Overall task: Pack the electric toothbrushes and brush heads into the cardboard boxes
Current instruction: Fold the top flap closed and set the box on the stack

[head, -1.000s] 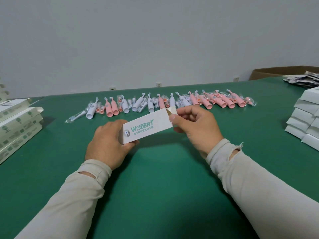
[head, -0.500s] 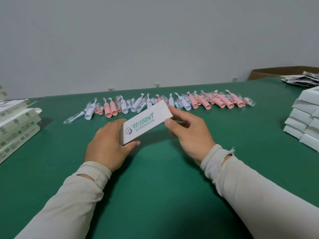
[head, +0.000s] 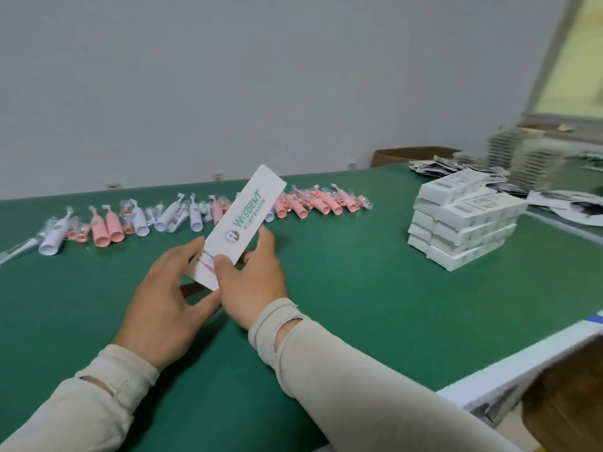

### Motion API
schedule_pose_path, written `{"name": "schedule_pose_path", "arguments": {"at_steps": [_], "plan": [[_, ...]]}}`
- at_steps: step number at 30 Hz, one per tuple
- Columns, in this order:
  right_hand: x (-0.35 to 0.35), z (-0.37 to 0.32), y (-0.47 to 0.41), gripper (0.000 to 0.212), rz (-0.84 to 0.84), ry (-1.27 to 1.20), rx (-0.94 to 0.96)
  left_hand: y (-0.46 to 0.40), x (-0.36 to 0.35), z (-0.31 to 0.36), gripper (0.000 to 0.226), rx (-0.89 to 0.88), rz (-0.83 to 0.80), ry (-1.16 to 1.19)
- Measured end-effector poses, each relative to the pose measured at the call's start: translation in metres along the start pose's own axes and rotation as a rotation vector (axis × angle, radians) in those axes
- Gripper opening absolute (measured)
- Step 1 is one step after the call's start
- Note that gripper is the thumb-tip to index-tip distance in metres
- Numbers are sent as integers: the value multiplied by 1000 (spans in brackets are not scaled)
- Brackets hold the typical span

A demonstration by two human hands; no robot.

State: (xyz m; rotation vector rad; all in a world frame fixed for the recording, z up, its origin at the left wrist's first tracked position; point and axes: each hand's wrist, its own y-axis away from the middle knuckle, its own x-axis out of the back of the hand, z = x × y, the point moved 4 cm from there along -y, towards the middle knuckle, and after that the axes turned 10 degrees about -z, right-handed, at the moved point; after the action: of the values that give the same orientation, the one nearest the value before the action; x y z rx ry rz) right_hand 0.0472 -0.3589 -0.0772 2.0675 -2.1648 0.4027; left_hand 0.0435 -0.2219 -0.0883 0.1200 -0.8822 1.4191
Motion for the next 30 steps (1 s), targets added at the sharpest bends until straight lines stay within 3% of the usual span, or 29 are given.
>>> {"name": "schedule_pose_path", "arguments": {"at_steps": [3, 7, 10, 13, 19, 24, 27, 30], "plan": [[8, -9, 10, 79, 1, 79, 54, 3, -3, 14, 76, -99, -38, 40], [18, -20, 27, 61, -57, 214, 176, 0, -2, 35, 74, -238, -5, 7], [30, -27, 39, 62, -149, 316, 270, -4, -2, 44, 77, -184, -117, 291], [44, -36, 51, 66, -176, 586, 406, -6, -7, 50, 79, -155, -195, 505], [66, -43, 60, 65, -38, 1044, 551, -10, -23, 67, 79, -143, -407, 821], [88, -41, 69, 46, 170, 1146, 713, -7, -34, 84, 76, -169, -544, 958], [122, -44, 75, 44, 381, 1127, 807, -11, -37, 76, 61, -135, -400, 774], [189, -46, 74, 39, 603, 1159, 699, -5, -42, 42, 37, 30, -215, 607]]}}
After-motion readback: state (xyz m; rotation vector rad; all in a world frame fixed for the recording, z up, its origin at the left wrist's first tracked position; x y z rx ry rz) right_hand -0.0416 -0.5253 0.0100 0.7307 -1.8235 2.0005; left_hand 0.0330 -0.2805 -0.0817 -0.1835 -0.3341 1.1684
